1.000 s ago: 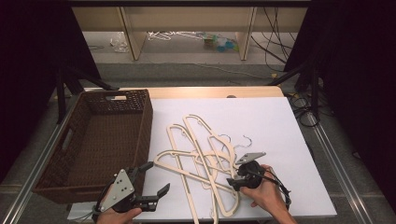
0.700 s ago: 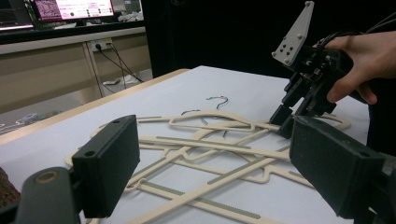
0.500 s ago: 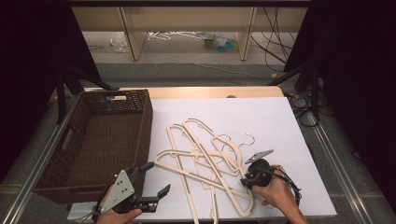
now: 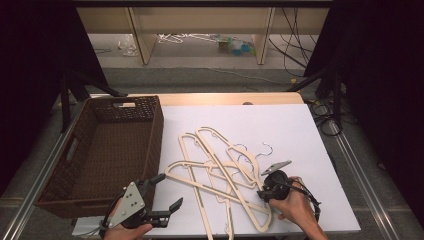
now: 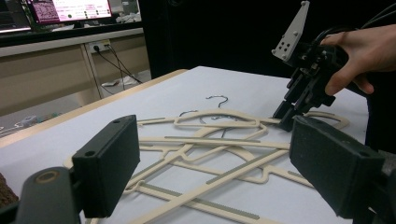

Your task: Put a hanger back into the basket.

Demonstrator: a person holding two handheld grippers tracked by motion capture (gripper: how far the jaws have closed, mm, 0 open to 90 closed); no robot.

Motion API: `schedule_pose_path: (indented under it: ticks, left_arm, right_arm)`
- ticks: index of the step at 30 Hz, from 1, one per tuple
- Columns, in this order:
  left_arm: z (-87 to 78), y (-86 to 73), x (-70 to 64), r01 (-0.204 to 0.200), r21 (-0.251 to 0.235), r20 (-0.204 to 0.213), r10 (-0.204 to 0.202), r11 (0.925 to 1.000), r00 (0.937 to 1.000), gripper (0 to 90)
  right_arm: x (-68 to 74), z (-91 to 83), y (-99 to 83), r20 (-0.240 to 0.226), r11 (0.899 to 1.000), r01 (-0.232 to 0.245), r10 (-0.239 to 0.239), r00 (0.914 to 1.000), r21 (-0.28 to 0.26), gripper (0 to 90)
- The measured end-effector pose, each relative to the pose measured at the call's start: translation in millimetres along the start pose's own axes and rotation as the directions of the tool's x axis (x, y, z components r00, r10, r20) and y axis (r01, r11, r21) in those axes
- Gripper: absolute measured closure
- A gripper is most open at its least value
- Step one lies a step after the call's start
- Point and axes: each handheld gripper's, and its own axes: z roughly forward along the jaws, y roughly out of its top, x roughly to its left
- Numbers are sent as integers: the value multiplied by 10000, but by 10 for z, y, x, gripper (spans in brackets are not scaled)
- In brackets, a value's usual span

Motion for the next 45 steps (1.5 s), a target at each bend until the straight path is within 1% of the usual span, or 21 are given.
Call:
schedule_pose_path:
  ticks: [2,8,9,11,13,14,17,23,26,30,31,33,34,36,37,38,39,41,43,44,45]
  left_arm:
    - [-4,-2,-14,162,-22,-25,-162,9999,9999,161]
    - [-5,2,-17,81,-7,22,-81,10000,10000,161]
    - [-5,3,-16,72,-29,24,-72,10000,10000,161]
    - [0,0,-15,89,-104,47,-88,9999,9999,161]
    - [-5,1,-14,70,-13,20,-70,10000,10000,161]
    - [-4,2,-15,63,-11,20,-63,10000,10000,161]
    - [-1,-1,-19,69,14,33,-69,10000,10000,161]
    - [3,1,-19,-16,48,85,16,10000,10000,161]
    - [4,1,-21,-12,48,101,11,10000,9999,160]
    - [5,0,-27,36,45,115,-37,10000,9999,161]
    - [4,1,-28,56,33,121,-56,10000,9999,161]
    - [4,2,-27,58,24,125,-58,10000,9999,161]
    - [8,0,-25,24,57,121,-25,10000,9999,161]
    - [10,-1,-26,48,58,131,-48,10000,9999,161]
    - [17,0,-29,81,50,129,-81,10000,9999,161]
    - [28,-1,-30,87,8,139,-87,10000,9999,161]
    - [40,2,-30,73,58,128,-73,10000,9999,161]
    - [89,8,-32,102,161,137,-104,9998,9999,160]
    - [168,28,-43,200,267,269,-207,9994,9994,161]
    - [285,85,-44,-92,445,340,77,9990,9994,161]
    - [285,85,-44,-92,445,340,77,9990,9994,163]
  right_arm:
    - [-2,-25,-1,67,9998,-91,90,9999,179,692]
    - [-91,-121,-11,279,9999,-98,95,9996,84,707]
    - [-156,-163,-23,398,9999,21,-27,9992,164,716]
    - [-201,-169,-35,431,9998,-58,49,9991,209,723]
    - [-311,-161,-72,503,9994,-101,84,9987,331,736]
    - [-410,-166,-106,46,9988,-451,450,9990,167,742]
    - [-461,-174,-119,115,9986,-525,524,9986,108,747]
    - [-533,-166,-110,19,9952,-978,978,9952,7,759]
    - [-559,-159,-108,32,9959,-891,892,9960,-159,762]
    - [-580,-154,-99,-28,9914,-1296,1295,9916,-197,769]
    - [-599,-168,-97,17,9940,-1057,1058,9944,-281,772]
    - [-588,-184,-95,130,9931,-1121,1126,9936,-334,773]
    - [-603,-225,-82,284,9959,-784,797,9964,-441,775]
    - [-585,-249,-77,295,9946,-923,938,9952,-476,775]
    - [-580,-311,-59,548,9957,-521,564,9969,-771,777]
    - [-580,-311,-59,548,9957,-521,564,9969,-771,777]
    - [-567,-381,-40,724,9956,-236,302,9969,-910,780]
    - [-543,-419,-36,780,9943,-344,424,9960,-1013,781]
    - [-542,-490,-31,896,9925,-41,151,9959,-1225,783]
    - [-526,-548,-47,1003,9917,155,-26,9950,-1277,794]
    - [-526,-567,-61,1054,9902,342,-200,9942,-1351,801]
